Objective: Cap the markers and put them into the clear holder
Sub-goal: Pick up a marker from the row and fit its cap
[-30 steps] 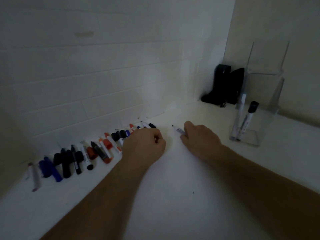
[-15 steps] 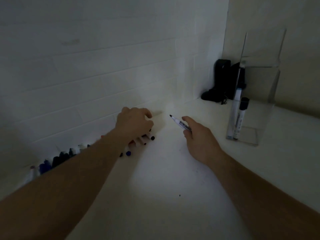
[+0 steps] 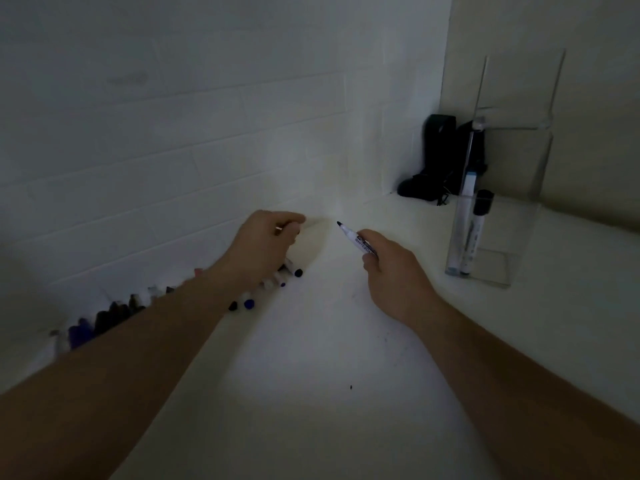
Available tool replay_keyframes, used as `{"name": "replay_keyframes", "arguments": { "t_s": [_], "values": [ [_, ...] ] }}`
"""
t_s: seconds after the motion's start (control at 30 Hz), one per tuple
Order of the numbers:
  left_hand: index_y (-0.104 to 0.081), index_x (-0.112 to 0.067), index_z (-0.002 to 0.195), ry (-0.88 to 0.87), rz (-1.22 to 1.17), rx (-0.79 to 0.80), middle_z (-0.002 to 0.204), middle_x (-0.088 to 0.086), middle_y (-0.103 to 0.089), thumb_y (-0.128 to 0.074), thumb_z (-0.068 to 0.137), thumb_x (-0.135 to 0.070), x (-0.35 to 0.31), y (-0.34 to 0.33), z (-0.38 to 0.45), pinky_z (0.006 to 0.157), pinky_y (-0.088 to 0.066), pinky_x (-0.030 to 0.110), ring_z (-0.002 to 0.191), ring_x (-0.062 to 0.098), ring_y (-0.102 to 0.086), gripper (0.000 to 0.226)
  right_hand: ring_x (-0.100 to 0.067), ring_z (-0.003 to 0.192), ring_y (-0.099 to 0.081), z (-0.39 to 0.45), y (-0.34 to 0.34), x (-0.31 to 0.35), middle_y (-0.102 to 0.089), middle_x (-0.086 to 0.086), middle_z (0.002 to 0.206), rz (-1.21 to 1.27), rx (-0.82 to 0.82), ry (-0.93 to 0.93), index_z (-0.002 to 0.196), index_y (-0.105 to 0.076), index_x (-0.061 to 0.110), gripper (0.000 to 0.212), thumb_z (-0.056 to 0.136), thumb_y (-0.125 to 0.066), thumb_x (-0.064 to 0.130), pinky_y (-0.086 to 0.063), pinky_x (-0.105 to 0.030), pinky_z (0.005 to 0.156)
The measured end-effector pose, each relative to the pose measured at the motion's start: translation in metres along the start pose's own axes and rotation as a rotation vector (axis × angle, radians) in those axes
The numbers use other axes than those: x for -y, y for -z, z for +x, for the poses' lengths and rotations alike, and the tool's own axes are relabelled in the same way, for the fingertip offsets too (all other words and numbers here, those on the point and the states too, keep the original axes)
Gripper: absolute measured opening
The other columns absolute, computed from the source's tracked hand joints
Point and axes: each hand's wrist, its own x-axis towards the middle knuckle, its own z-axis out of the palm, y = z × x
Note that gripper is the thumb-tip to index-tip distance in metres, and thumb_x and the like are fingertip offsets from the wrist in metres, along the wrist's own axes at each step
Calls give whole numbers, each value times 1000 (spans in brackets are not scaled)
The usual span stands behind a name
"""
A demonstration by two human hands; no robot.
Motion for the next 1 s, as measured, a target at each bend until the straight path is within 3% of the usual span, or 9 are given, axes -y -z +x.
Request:
{"name": "replay_keyframes", "arguments": {
  "t_s": [0.13, 0.2, 0.3, 0.43, 0.57, 0.67, 0.8, 1.0],
  "values": [
    [-73, -37, 105, 118, -464, -34, 89, 0, -75, -60, 98, -13, -3, -5, -55, 76, -50, 30, 91, 17, -70, 28, -17, 82, -56, -1, 2, 6, -63, 2, 93, 27, -1, 25, 125, -58, 27, 25, 104, -45, 23, -47, -37, 78],
    [-73, -36, 105, 144, -553, -61, 93, -2, -76, -65, 94, -6, 1, -10, -66, 81, -53, 25, 93, 14, -72, 34, -15, 75, -56, -2, 3, 11, -61, 2, 81, 28, -4, 75, 111, -62, 28, 19, 105, -45, 34, -47, -36, 73],
    [-72, -28, 103, 185, -690, -95, 102, 3, -74, -63, 91, 7, 2, -17, -69, 78, -53, 15, 87, 8, -72, 37, -14, 66, -54, -3, 6, 20, -55, 0, 71, 8, -24, 150, 90, -61, 24, 31, 105, -44, 47, -45, -33, 67],
    [-71, -17, 108, 223, -806, -93, 106, 9, -71, -60, 94, 5, 10, -20, -68, 82, -56, 21, 88, 16, -72, 28, -13, 59, -52, -6, 10, 32, -51, -4, 64, -71, -45, 259, 83, -63, 21, 44, 103, -43, 55, -42, -30, 60],
    [-70, -11, 114, 158, -723, -100, 99, 10, -69, -60, 94, 4, 10, -16, -70, 73, -52, 14, 75, 5, -67, 27, -18, 57, -51, -8, 6, 36, -48, -4, 60, -154, -33, 294, 76, -57, 17, 52, 102, -42, 59, -45, -35, 59],
    [-72, -20, 109, 115, -609, -101, 96, 4, -71, -67, 90, 1, 9, -13, -72, 65, -49, 13, 74, 4, -64, 29, -13, 59, -55, -7, 3, 32, -52, 2, 61, -186, -9, 303, 73, -57, 37, 38, 102, -42, 57, -47, -37, 59],
    [-73, -42, 98, 5, -426, -106, 96, -12, -74, -76, 85, -8, 11, -16, -72, 75, -55, 26, 88, 8, -67, 36, -10, 63, -59, -6, -1, 26, -59, 5, 66, -223, 30, 326, 89, -68, 31, 49, 101, -34, 64, -47, -34, 60],
    [-73, -39, 106, -182, -66, -93, 101, -8, -69, -80, 80, -12, 15, -24, -69, 87, -48, 21, 93, 8, -64, 38, -6, 60, -51, -8, -3, 23, -54, 6, 65, -318, 44, 325, 85, -63, 34, 45, 97, -35, 67, -40, -29, 54]
  ]
}}
